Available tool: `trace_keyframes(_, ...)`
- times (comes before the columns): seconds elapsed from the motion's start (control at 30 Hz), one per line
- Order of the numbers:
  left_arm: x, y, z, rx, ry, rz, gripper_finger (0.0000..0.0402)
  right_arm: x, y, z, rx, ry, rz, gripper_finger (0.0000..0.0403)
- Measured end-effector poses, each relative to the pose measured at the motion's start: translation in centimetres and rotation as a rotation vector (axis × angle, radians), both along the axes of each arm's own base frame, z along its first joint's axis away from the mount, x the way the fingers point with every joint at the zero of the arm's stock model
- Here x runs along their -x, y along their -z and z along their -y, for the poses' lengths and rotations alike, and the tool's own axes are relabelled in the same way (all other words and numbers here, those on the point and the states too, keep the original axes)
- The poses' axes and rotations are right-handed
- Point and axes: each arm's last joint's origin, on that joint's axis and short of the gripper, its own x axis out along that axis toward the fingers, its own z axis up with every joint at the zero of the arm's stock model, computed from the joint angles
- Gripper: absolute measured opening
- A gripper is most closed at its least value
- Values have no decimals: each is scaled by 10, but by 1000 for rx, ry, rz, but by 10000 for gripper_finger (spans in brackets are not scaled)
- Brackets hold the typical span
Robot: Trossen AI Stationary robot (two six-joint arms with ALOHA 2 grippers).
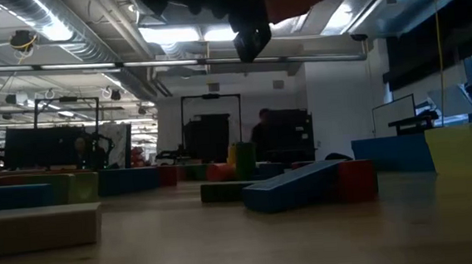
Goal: Sort blocks by size
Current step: Put the pink rectangular block into the yellow bin
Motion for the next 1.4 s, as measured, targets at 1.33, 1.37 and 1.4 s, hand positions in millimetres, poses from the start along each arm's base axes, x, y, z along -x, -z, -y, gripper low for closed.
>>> trace_keyframes(1.33,177,-33,-128,-311,-793,-1172,148,88,12,49,-170,844,-774,62)
trace_keyframes(1.37,179,-33,-135,-295,-822,-1180,148,90,15,50,-170,861,-785,63)
trace_keyframes(1.4,181,-33,-141,-283,-848,-1181,148,91,18,51,-168,881,-795,65)
